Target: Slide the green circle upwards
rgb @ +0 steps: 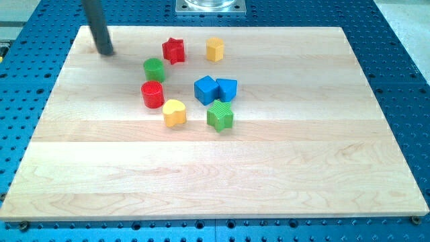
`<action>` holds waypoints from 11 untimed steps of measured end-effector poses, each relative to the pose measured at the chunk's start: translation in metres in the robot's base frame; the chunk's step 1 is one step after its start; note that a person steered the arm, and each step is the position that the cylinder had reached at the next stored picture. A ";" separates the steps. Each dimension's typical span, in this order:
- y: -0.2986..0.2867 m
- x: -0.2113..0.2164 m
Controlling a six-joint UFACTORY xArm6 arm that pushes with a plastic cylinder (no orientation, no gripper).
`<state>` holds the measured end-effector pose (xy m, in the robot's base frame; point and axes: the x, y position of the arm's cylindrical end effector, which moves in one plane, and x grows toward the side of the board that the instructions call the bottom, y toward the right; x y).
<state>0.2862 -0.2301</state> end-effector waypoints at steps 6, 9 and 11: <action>0.138 0.160; 0.113 0.065; 0.098 0.019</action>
